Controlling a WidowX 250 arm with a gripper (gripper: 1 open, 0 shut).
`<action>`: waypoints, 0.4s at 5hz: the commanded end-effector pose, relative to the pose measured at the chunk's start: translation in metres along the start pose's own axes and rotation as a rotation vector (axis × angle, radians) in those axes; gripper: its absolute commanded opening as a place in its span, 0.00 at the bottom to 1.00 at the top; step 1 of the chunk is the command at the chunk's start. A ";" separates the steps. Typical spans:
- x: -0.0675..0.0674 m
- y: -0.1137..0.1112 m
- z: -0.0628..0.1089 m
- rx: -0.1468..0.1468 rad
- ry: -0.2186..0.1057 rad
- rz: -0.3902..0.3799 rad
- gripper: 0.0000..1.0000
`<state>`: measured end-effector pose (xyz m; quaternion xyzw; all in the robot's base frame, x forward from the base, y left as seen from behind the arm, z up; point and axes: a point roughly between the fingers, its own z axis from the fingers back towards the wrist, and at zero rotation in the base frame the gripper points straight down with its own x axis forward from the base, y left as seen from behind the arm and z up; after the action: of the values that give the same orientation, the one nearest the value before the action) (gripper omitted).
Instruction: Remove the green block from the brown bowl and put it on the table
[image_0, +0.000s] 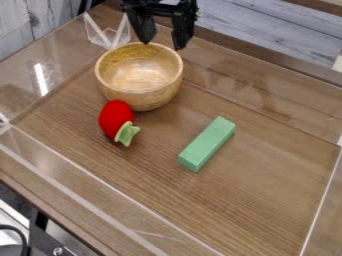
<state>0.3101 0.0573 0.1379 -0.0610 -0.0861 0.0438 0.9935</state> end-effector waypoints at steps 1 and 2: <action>-0.001 -0.016 0.011 0.007 -0.048 0.015 1.00; -0.005 -0.020 0.006 0.012 -0.047 0.024 1.00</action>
<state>0.3037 0.0378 0.1256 -0.0607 -0.0753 0.0594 0.9935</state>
